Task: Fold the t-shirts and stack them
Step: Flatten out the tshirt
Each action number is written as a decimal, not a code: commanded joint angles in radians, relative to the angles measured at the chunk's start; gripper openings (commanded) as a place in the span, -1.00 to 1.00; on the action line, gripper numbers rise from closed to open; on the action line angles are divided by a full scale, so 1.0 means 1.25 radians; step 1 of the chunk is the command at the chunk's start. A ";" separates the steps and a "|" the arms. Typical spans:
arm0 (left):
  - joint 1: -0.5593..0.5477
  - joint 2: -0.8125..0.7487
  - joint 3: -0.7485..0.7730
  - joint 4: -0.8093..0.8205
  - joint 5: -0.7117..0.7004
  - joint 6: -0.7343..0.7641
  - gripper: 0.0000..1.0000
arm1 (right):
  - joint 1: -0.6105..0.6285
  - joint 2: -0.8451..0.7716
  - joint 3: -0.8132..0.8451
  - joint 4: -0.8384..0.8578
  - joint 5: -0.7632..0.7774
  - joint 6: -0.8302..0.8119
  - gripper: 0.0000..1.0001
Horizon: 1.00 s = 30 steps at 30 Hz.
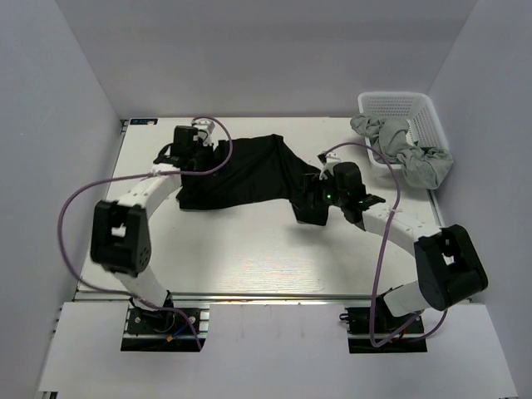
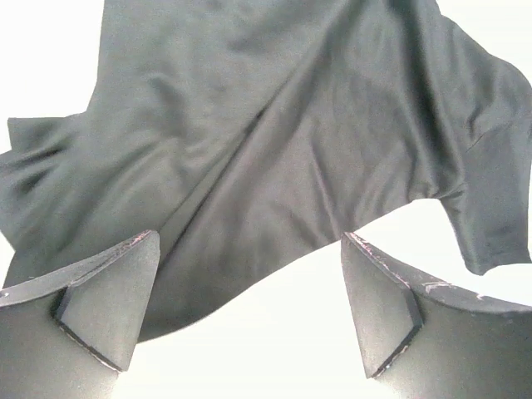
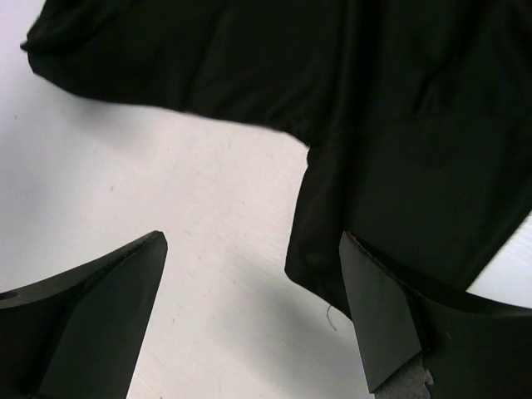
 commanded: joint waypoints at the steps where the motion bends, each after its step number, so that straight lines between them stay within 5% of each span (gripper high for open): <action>1: -0.001 -0.187 -0.099 -0.023 -0.164 -0.024 0.99 | -0.004 -0.041 0.027 -0.027 0.059 -0.031 0.80; 6: 0.016 -0.297 -0.211 -0.073 -0.385 -0.081 0.99 | -0.007 -0.059 0.023 -0.073 0.144 -0.040 0.80; 9: 0.035 -0.285 -0.228 -0.045 -0.425 -0.081 0.96 | -0.009 -0.064 0.009 -0.080 0.176 -0.044 0.80; 13: 0.059 -0.177 -0.167 -0.030 -0.390 -0.081 0.75 | -0.009 -0.032 0.012 -0.100 0.183 -0.042 0.80; 23: 0.066 0.017 -0.050 0.023 -0.288 -0.037 0.75 | -0.015 0.008 0.011 -0.103 0.273 -0.060 0.80; 30: 0.066 0.097 -0.016 0.034 -0.224 -0.015 0.52 | -0.017 0.080 0.043 -0.116 0.239 -0.054 0.77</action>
